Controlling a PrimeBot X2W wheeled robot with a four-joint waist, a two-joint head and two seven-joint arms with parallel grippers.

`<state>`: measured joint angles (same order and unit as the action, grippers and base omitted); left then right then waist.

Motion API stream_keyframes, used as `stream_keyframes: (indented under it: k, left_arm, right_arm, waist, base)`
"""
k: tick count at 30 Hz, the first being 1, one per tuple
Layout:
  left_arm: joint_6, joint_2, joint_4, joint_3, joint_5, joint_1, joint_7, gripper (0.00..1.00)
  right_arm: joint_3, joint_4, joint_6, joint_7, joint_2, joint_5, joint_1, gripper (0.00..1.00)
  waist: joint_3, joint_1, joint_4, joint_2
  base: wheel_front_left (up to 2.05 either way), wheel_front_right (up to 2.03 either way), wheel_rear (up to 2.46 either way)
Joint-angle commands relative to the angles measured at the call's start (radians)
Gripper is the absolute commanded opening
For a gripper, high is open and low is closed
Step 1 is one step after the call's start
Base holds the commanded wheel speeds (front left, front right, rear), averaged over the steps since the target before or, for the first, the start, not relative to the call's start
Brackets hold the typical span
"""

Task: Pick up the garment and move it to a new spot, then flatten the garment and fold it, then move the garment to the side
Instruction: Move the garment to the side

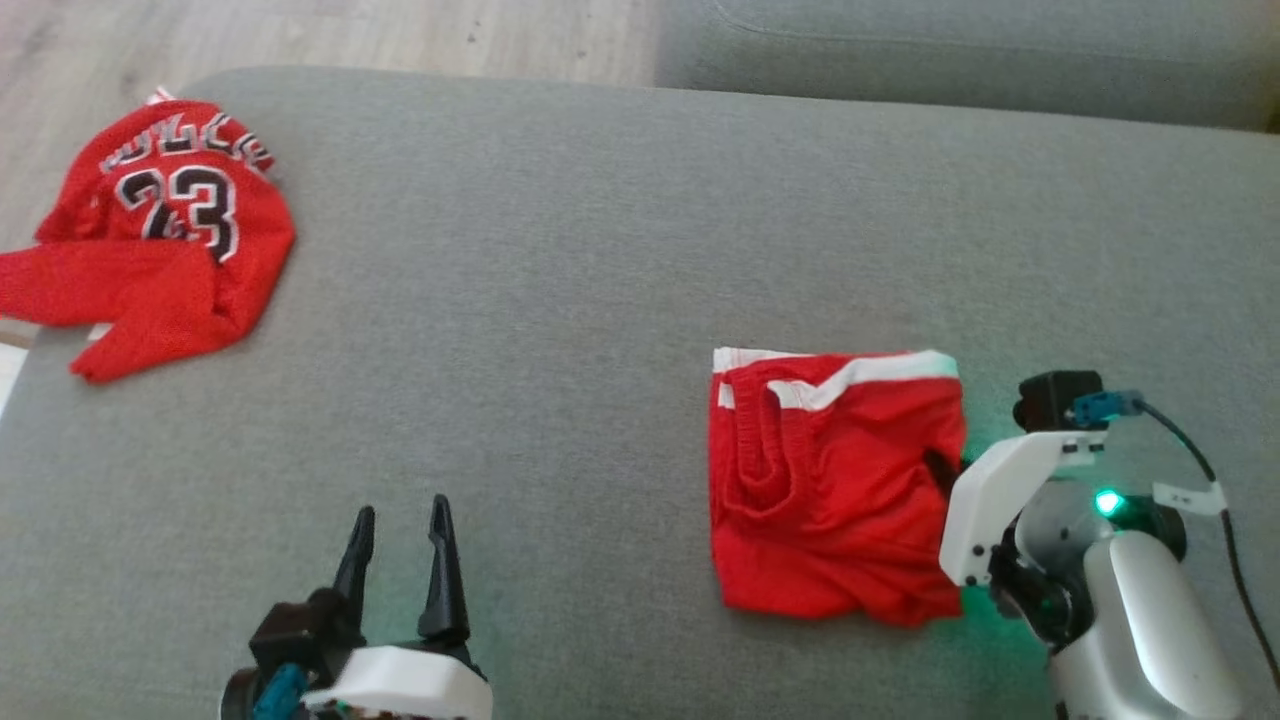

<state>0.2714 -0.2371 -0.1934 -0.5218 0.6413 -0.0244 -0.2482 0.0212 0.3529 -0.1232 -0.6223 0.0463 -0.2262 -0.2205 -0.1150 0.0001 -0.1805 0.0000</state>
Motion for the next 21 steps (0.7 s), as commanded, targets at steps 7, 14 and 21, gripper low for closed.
stream_keyframes:
  k: [7,14,21]
  left_arm:
    - [-0.010,-0.017,0.079,0.050,-0.030,-0.078,-0.012,1.00]
    - [-0.012,-0.045,0.141,0.039,-0.060,-0.131,0.016,1.00]
    - [0.008,-0.097,0.199,0.040,-0.092,-0.174,0.076,1.00]
  right_arm:
    - [-0.028,-0.063,-0.008,0.068,0.046,0.053,-0.107,0.00]
    - [-0.079,-0.078,-0.008,0.097,0.081,0.048,-0.173,0.00]
    - [-0.100,-0.075,-0.008,0.145,0.059,0.016,-0.235,0.00]
  waist:
    - [-0.069,-0.0001,0.160,0.0000]
    - [-0.146,-0.0001,0.332,0.0000]
    - [-0.227,-0.0001,0.501,0.0000]
  base:
    - [0.00,0.00,0.00]
    - [0.00,0.00,0.00]
    - [0.00,0.00,0.00]
